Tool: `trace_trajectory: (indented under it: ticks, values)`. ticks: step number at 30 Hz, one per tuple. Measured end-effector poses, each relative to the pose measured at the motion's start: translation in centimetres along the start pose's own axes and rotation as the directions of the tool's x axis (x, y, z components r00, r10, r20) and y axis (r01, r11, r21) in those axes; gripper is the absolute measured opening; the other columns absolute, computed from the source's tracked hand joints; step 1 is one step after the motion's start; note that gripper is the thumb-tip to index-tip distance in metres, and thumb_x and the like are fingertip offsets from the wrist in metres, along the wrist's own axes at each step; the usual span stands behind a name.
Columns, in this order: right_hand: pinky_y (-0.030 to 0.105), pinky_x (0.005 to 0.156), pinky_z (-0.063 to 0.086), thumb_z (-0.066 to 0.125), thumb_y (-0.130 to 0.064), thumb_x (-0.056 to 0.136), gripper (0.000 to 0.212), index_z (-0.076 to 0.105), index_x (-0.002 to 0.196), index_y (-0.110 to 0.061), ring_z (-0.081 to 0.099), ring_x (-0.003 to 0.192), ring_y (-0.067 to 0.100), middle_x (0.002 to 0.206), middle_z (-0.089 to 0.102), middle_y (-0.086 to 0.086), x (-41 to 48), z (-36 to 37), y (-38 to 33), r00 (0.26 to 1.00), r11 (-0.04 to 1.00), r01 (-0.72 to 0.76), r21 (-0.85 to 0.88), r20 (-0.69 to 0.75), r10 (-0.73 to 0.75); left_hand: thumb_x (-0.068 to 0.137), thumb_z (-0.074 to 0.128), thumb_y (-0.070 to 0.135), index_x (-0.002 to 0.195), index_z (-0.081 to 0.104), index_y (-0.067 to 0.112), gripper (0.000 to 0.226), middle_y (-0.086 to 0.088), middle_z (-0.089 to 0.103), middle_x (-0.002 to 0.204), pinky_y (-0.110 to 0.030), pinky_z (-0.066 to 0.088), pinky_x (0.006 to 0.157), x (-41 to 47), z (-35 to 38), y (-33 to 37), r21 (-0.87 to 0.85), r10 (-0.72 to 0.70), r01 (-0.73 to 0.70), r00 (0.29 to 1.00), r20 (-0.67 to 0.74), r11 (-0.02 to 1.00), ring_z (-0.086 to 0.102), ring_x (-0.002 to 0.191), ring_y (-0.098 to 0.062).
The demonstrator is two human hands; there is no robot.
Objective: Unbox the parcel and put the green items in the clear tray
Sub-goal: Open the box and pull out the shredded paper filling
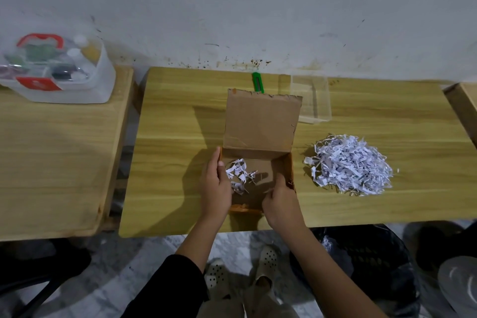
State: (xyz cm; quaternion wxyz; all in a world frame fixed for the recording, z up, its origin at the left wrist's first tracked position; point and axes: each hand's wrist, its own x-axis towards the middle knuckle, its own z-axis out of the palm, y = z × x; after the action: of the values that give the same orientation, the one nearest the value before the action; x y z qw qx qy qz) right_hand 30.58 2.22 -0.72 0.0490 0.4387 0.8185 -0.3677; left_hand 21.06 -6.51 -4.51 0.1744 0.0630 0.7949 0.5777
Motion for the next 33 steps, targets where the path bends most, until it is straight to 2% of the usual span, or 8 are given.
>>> trace_trajectory:
  ticks: [5, 8, 14, 16, 18, 22, 27, 33]
  values:
    - [0.030, 0.062, 0.035, 0.039, -0.001, 0.085, 0.039, 0.035, 0.124, 0.000, 0.055, 0.083, 0.032, 0.099, 0.062, 0.021, 1.0, -0.1, 0.1, 0.995, 0.997, 0.019, -0.081, 0.102, -0.011, 0.099, 0.034, 0.018, 0.139, 0.040, 0.018, 0.040, 0.004, 0.046, 0.133, 0.010, 0.028, 0.074, 0.0, 0.0, 0.0, -0.009, -0.007, 0.007, 1.000, -0.002, 1.000, 0.041, 0.109, 0.006]
    - [0.029, 0.055, 0.035, 0.037, -0.001, 0.090, 0.045, 0.033, 0.135, -0.005, 0.056, 0.076, 0.026, 0.093, 0.066, 0.018, 0.5, -0.3, 0.2, 0.988, 0.991, 0.114, -0.066, 0.110, -0.106, 0.099, 0.034, 0.017, 0.139, 0.040, 0.017, 0.040, 0.002, 0.046, 0.136, 0.011, 0.027, 0.073, 0.0, 0.1, 0.0, 0.001, 0.000, 0.000, 1.000, -0.014, 1.000, 0.039, 0.112, 0.002]
    - [0.030, 0.082, 0.050, 0.044, -0.001, 0.090, 0.038, 0.050, 0.126, -0.011, 0.061, 0.101, 0.025, 0.114, 0.064, 0.014, 0.6, -1.0, 0.2, 0.964, 0.968, 0.252, -0.001, 0.087, -0.251, 0.099, 0.035, 0.018, 0.138, 0.041, 0.018, 0.039, 0.003, 0.048, 0.132, 0.009, 0.029, 0.074, 0.0, 0.0, -0.1, 0.009, 0.012, -0.012, 1.000, -0.013, 1.000, 0.042, 0.107, 0.009]
    - [0.033, 0.093, 0.050, 0.049, 0.001, 0.088, 0.034, 0.058, 0.119, -0.009, 0.060, 0.106, 0.023, 0.117, 0.063, 0.013, 1.5, -1.8, 0.5, 0.931, 0.937, 0.348, -0.041, 0.134, -0.340, 0.099, 0.036, 0.016, 0.138, 0.041, 0.018, 0.040, 0.009, 0.046, 0.125, 0.009, 0.031, 0.072, 0.0, -0.1, 0.0, -0.004, 0.006, -0.006, 1.000, -0.003, 1.000, 0.043, 0.094, 0.024]
    - [0.028, 0.093, 0.050, 0.052, 0.000, 0.086, 0.031, 0.061, 0.115, -0.008, 0.060, 0.102, 0.018, 0.116, 0.064, 0.009, 2.6, -3.2, 0.5, 0.884, 0.891, 0.438, -0.119, 0.236, -0.403, 0.099, 0.035, 0.017, 0.139, 0.041, 0.018, 0.040, 0.012, 0.043, 0.121, 0.009, 0.031, 0.070, -0.1, -0.1, 0.1, -0.010, -0.002, 0.002, 1.000, 0.007, 1.000, 0.041, 0.089, 0.029]
    - [0.023, 0.081, 0.048, 0.053, 0.003, 0.081, 0.030, 0.067, 0.105, -0.008, 0.062, 0.092, 0.018, 0.105, 0.068, 0.009, 5.3, -5.9, 0.0, 0.771, 0.756, 0.597, -0.270, 0.453, -0.447, 0.099, 0.036, 0.018, 0.138, 0.042, 0.019, 0.039, 0.005, 0.049, 0.129, 0.003, 0.033, 0.074, 0.0, -0.1, 0.0, -0.001, 0.016, -0.016, 1.000, -0.005, 1.000, 0.046, 0.098, 0.011]
    - [0.037, 0.075, 0.053, 0.053, 0.004, 0.075, 0.027, 0.069, 0.094, -0.008, 0.065, 0.084, 0.025, 0.094, 0.070, 0.014, 7.7, -6.9, -1.1, 0.677, 0.635, 0.676, -0.374, 0.656, -0.334, 0.099, 0.037, 0.012, 0.136, 0.043, 0.012, 0.039, 0.006, 0.048, 0.115, 0.007, 0.031, 0.069, 0.0, 0.0, 0.1, 0.014, 0.037, -0.037, 0.999, -0.014, 0.999, 0.044, 0.079, 0.028]
    - [0.038, 0.081, 0.052, 0.060, -0.004, 0.079, 0.022, 0.065, 0.100, -0.011, 0.062, 0.094, 0.026, 0.104, 0.064, 0.010, 8.3, -6.7, -2.2, 0.616, 0.508, 0.715, -0.481, 0.777, -0.132, 0.098, 0.038, 0.013, 0.136, 0.045, 0.013, 0.038, -0.011, 0.054, 0.130, 0.003, 0.028, 0.076, 0.2, 0.0, -0.3, 0.066, 0.066, -0.064, 0.997, -0.030, 0.996, 0.042, 0.095, 0.007]
